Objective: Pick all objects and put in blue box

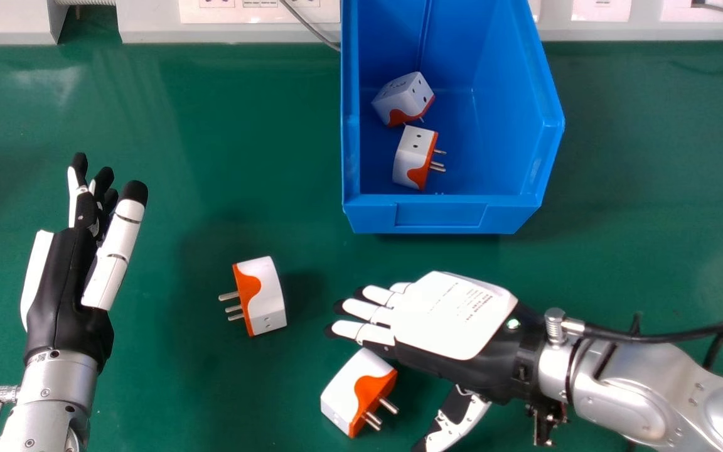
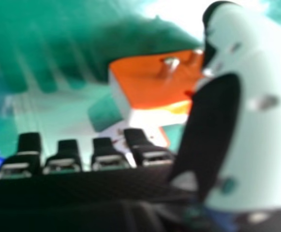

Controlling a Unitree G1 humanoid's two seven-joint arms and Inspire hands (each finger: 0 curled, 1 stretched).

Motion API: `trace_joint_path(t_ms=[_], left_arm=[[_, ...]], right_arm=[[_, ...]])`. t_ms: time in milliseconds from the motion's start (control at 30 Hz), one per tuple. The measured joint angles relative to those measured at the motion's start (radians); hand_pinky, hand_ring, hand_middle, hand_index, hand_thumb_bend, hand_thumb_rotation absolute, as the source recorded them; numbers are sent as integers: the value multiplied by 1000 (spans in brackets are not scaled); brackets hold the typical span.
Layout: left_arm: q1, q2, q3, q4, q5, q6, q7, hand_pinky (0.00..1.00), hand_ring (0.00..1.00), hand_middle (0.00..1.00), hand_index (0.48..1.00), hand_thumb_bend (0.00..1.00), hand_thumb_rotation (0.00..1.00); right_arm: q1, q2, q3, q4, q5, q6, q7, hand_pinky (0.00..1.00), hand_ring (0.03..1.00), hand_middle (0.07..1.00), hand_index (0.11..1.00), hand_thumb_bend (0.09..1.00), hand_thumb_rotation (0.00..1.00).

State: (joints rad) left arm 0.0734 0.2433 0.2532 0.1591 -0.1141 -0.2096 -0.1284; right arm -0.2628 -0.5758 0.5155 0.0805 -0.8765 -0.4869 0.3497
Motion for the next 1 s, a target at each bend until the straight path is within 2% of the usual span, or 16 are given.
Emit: trace_joint_path(t_ms=[400,733,833,1000], left_arm=[[0,0,0,-1,0,0,-1,1000,1000,1000,1000,559,812],[1,0,0,-21,-2,14,-1,1000,1000,1000,1000,559,810],[1,0,0,-23,-2,24,0,1000,1000,1000,1000,558,810],[1,0,-2,-33,-2,26,0,1000,1000,1000,1000,555,810]], right_arm=[[-92,36,62,114,-65,-48,-36,929,1000,1000,936,442,266],[-161,53,110,164,-109,-97,-90,908,995,993,914,352,57],[-184,57,130,183,-121,-118,-112,895,987,985,903,349,29],[-212,63,158,202,-134,-135,-137,887,980,979,894,347,7]])
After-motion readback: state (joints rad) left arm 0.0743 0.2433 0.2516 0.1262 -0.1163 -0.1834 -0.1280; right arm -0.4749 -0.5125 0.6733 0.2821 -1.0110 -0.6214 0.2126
